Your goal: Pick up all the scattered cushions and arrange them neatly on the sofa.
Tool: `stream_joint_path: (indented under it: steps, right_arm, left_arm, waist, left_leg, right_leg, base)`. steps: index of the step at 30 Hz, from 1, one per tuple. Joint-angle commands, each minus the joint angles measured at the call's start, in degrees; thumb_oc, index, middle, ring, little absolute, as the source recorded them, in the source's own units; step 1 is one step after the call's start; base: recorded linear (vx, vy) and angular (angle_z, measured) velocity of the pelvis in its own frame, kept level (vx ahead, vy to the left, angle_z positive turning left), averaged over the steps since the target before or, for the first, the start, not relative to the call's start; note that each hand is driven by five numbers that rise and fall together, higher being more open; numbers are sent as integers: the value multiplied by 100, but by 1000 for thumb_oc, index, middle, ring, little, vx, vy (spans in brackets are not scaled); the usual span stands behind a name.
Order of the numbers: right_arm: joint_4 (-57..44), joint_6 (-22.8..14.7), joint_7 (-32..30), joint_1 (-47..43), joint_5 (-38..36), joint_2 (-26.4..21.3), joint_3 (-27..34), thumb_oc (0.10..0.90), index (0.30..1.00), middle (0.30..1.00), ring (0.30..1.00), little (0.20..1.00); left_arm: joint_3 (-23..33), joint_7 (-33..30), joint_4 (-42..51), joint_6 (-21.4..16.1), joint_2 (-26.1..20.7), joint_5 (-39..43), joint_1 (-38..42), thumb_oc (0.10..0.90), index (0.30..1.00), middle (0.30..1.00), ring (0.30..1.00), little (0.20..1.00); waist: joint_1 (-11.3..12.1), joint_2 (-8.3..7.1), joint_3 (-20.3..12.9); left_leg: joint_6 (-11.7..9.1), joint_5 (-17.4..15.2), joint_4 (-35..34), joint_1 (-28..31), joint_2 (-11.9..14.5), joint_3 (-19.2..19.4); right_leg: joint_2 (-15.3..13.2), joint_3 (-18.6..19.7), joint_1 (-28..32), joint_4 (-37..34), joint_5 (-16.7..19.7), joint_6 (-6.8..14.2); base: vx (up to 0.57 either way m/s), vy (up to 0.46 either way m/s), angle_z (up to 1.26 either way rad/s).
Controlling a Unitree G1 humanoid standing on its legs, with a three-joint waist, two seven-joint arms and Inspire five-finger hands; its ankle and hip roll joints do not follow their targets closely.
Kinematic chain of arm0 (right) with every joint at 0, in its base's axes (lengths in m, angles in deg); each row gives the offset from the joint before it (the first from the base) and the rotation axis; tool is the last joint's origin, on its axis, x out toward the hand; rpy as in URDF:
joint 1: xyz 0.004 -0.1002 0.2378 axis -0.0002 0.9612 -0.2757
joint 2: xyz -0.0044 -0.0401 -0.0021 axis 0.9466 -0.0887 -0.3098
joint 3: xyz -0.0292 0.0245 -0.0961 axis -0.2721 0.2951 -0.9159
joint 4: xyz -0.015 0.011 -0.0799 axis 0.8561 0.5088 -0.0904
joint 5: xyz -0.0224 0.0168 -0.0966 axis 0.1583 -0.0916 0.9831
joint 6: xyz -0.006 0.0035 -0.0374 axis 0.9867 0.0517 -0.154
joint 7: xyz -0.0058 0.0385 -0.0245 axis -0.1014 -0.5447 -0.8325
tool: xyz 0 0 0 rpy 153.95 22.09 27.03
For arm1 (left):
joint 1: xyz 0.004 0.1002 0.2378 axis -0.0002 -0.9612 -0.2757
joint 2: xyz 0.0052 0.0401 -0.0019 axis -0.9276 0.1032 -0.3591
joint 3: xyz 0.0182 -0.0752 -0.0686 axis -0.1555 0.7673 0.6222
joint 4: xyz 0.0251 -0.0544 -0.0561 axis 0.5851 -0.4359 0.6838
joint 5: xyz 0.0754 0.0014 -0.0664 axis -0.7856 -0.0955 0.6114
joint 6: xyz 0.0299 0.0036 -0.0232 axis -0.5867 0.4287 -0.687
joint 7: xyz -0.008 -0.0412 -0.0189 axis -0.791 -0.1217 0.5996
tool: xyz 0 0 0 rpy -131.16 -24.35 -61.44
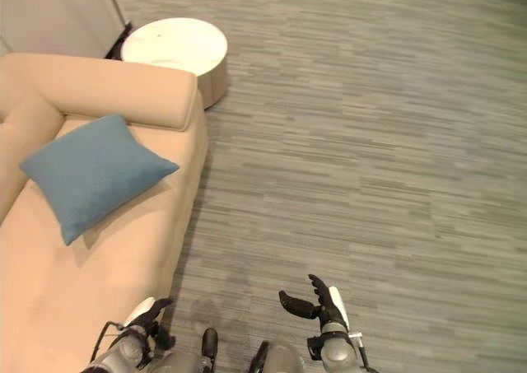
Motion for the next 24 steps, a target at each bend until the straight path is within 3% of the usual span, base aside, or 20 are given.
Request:
stream_joint_path:
  steps: [1,4,9,14,18,19,20,21,22,23,24]
  right_arm:
    - [-581,-349,-256,98,-99,-147,281,800,900,900,900,900]
    - [-539,-348,-264,139,-98,-165,321,800,900,900,900,900]
    - [-393,-340,-231,145,-74,-206,369,800,900,900,900,900]
    - [-253,-355,-211,193,-192,-166,424,800,900,900,900,900]
    - [-137,-434,-150,143,-395,-185,363,800,900,900,900,900]
    - [-111,-467,-140,127,-439,-211,354,800,900,900,900,900]
    - [-26,-532,-134,99,-514,-289,323,800,900,900,900,900]
    - [-20,-537,-134,96,-515,-286,323,800,900,900,900,900]
    - [-35,-578,-154,108,-545,-337,333,800,900,900,900,900]
    - [-14,-587,-219,138,-596,-396,350,800,900,900,900,900]
    - [-7,-591,-220,134,-596,-389,349,800,900,900,900,900]
  left_arm:
    - [-28,-41,-257,-163,151,-161,14,800,900,900,900,900]
    - [9,-84,-544,-144,170,-267,13,800,900,900,900,900]
    - [205,-101,-874,-180,165,-332,-148,800,900,900,900,900]
    - [244,-130,-974,-187,174,-343,-197,800,900,900,900,900]
    - [343,-185,-902,-216,218,24,-278,800,900,900,900,900]
    - [343,-193,-834,-234,228,110,-297,800,900,900,900,900]
    - [276,-193,-416,-303,204,272,-309,800,900,900,900,900]
    - [274,-187,-401,-295,196,275,-315,800,900,900,900,900]
    - [220,-200,-132,-308,149,341,-301,800,900,900,900,900]
    - [131,-239,363,-329,41,361,-265,800,900,900,900,900]
    - [131,-232,381,-319,28,362,-272,800,900,900,900,900]
  waist:
    - [-170,82,-75]
    - [-299,90,-46]
    - [-417,73,-57]
    - [-492,64,-270]
    - [-472,91,-453]
    - [-451,95,-466]
    - [-361,73,-408]
    - [-377,78,-419]
    - [-331,26,-296]
    - [-278,-132,-107]
    - [-276,-115,-118]
  left_leg:
    - [-97,-507,339,-257,-449,78]
    - [-182,-647,350,-89,-438,-212]
    - [-293,-876,238,364,-449,-593]
    - [-433,-932,63,659,-341,-1025]
    - [-650,-940,272,726,70,-1129]
    - [-721,-819,476,650,144,-1115]
    - [-902,-268,1373,251,296,-968]
    - [-901,-296,1445,198,292,-989]
    - [-937,94,2297,-287,357,-905]
    - [-669,262,3322,-919,508,-375]
    - [-664,227,3393,-969,525,-383]
  right_leg:
    - [38,585,430,-941,929,165]
    - [-51,861,224,-1485,1309,256]
    - [-38,898,197,-2280,1804,440]
    - [315,1406,409,-2304,1648,438]
    - [558,1153,634,-2147,1192,191]
    - [620,1093,748,-2187,1124,121]
    - [754,992,1060,-2332,961,-51]
    - [753,972,1052,-2341,968,-51]
    - [768,905,1196,-2402,937,-160]
    - [804,815,1423,-2472,854,-371]
    - [824,810,1403,-2467,852,-369]
  base:
    - [200,-136,81]
    - [227,-169,55]
    - [289,-198,22]
    - [245,-195,55]
    - [289,-327,41]
    - [293,-412,42]
    - [205,-309,40]
    - [132,-315,45]
    - [55,-362,53]
    - [56,-357,67]
    - [101,-358,63]
